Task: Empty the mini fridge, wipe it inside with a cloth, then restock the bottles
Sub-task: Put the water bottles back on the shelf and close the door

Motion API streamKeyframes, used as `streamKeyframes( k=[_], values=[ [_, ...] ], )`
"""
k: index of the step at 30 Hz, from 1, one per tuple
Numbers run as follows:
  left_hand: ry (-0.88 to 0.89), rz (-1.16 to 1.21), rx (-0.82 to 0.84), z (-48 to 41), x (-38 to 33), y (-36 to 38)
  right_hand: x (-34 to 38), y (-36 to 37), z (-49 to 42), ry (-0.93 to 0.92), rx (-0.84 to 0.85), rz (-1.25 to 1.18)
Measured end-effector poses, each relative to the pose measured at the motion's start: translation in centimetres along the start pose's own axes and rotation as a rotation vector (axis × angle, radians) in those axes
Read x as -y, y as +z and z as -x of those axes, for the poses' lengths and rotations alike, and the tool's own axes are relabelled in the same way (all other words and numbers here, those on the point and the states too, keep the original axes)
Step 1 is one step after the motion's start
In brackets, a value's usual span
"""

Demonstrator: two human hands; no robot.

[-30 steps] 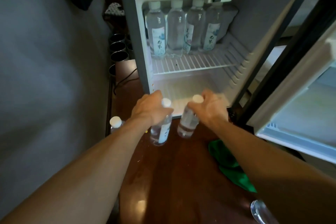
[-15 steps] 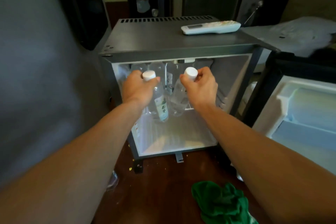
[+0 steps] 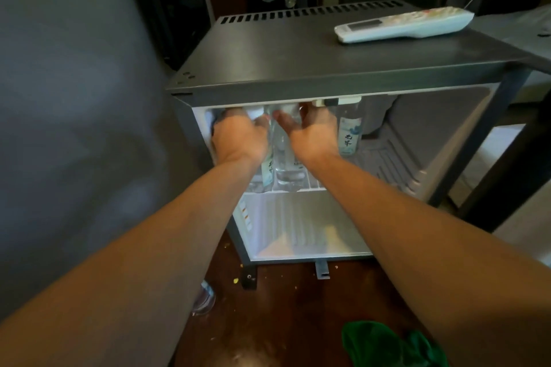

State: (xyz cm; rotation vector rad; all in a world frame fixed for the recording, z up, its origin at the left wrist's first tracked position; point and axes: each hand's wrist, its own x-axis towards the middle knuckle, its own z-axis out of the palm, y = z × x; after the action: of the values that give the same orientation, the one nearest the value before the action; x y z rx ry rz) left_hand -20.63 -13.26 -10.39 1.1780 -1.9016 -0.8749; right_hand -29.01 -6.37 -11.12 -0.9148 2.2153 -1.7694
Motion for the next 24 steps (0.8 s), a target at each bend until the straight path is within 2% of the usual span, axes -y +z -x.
streamKeyframes(
  k=[7,12,16,20,24],
  values=[
    [0.008,-0.17,0.014,-0.3,-1.1,-0.1,0.1,0.4,-0.4,-0.024,-0.007,0.098],
    [0.009,-0.157,0.095,0.2,-1.3,-1.0,0.6,-0.3,0.0,0.028,0.032,0.239],
    [0.007,-0.3,0.243,1.4,-2.5,-2.4,0.6,-0.7,0.8,0.073,0.088,0.303],
    [0.04,-0.262,0.335,2.3,-2.1,-4.4,0.2,-1.5,2.6,0.124,0.091,0.302],
    [-0.03,-0.188,0.562,4.7,-0.9,-6.9,0.4,-2.8,5.0,0.213,0.119,0.4]
  ],
)
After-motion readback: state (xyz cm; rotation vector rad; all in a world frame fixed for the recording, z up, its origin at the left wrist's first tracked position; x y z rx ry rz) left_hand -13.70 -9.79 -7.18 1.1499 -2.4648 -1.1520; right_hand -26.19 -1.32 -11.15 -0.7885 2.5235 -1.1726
